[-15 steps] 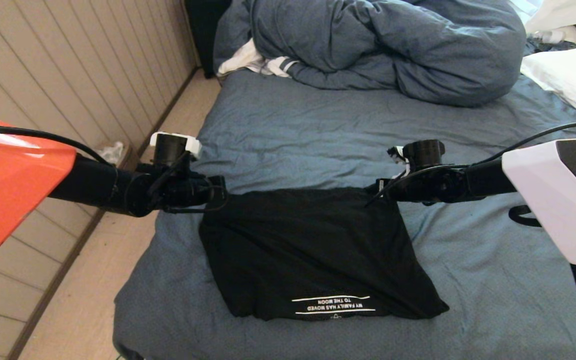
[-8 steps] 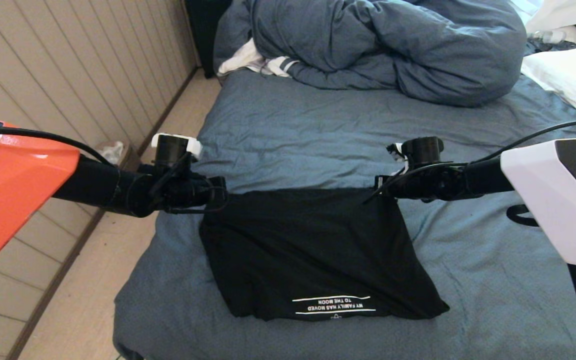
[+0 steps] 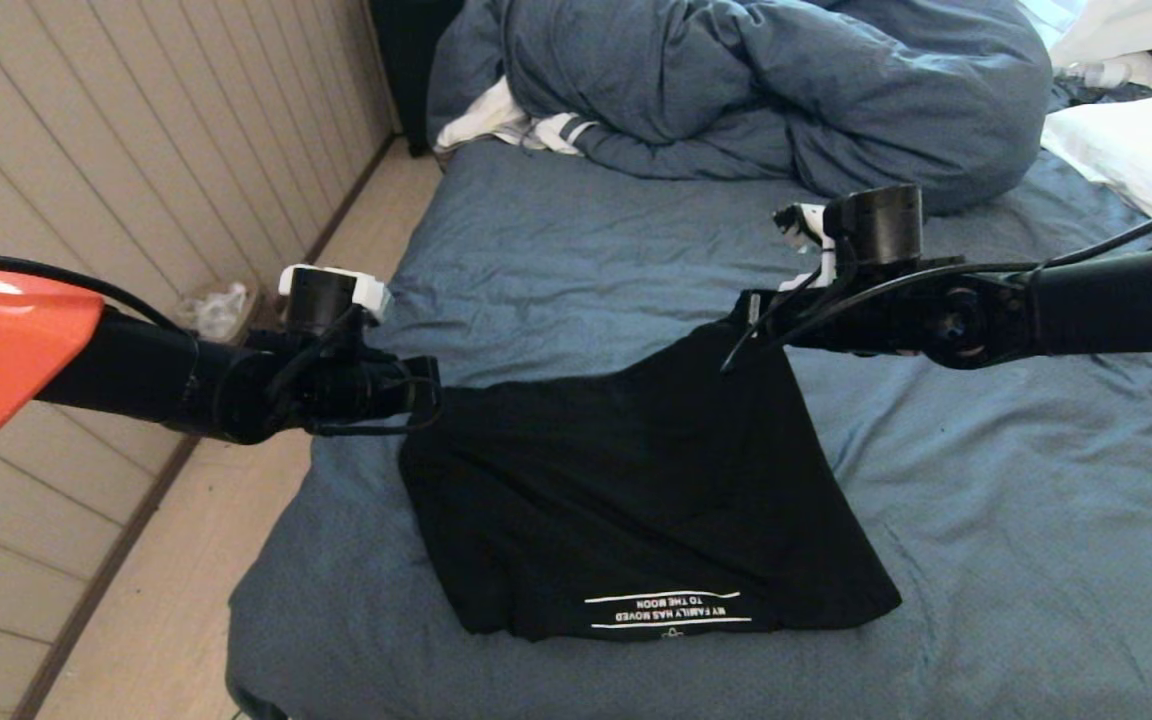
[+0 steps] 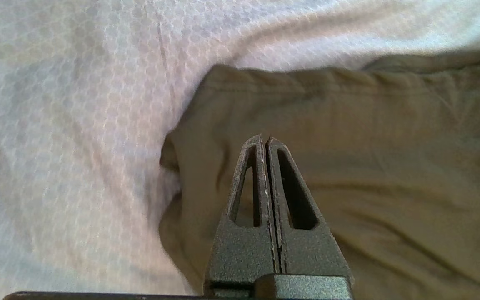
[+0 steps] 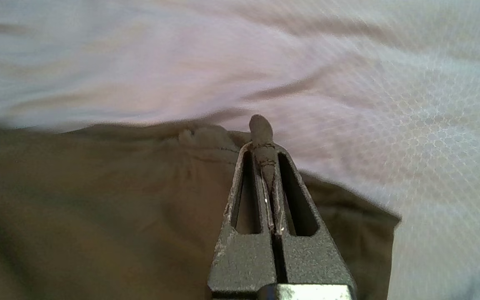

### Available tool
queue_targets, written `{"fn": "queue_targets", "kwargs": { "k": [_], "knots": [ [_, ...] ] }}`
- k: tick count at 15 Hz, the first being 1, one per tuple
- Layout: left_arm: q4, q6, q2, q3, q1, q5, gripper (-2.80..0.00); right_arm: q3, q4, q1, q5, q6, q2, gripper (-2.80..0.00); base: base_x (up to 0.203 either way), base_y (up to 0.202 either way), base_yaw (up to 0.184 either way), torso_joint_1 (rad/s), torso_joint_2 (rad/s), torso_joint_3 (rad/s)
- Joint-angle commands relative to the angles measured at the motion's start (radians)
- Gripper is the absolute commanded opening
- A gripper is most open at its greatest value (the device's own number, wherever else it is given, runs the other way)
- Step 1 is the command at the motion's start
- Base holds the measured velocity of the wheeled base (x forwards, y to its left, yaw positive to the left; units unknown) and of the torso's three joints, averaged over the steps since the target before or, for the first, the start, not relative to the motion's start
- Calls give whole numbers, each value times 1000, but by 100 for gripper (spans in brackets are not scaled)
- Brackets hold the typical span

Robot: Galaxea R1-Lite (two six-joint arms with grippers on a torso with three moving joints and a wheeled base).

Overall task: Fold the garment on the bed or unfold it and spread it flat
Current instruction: Unford the black T-shirt

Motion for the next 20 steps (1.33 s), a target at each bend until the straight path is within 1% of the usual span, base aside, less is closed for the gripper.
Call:
{"fn": "queue_targets", "kwargs": {
  "k": [1,3,4,7,8,11,14,17,19,20],
  "knots": [
    [-9,-2,-47,34,0,0,-280,65,-1,29,1,1,-161,-280,0,0,0,0,0,0],
    [-25,-2,-77,71,-1,-1,-280,146,-1,45,7,-1,-279,-280,0,0,0,0,0,0],
    [-32,-2,-86,90,-1,-1,-280,181,-1,50,23,-1,-338,-280,0,0,0,0,0,0],
    [-61,-1,-95,117,-3,-1,-280,274,3,55,110,-7,-496,-280,0,0,0,0,0,0],
    [-61,-2,-95,120,-5,-4,-280,307,4,57,124,-9,-540,-280,0,0,0,0,0,0],
    [-61,-3,-91,122,-13,-9,-280,428,4,78,154,-10,-634,-280,0,0,0,0,0,0],
    [-61,1,-60,135,-47,-8,-280,527,0,86,176,-8,-658,-280,0,0,0,0,0,0],
    [-61,7,-6,125,-90,-2,-280,651,-1,61,180,-10,-687,-280,0,0,0,0,0,0],
    [-61,9,31,105,-109,0,-280,754,-2,3,186,-15,-704,-280,0,0,0,0,0,0],
    [-61,9,44,99,-111,2,-280,804,-1,-45,206,-27,-710,-280,0,0,0,0,0,0]
  ]
}}
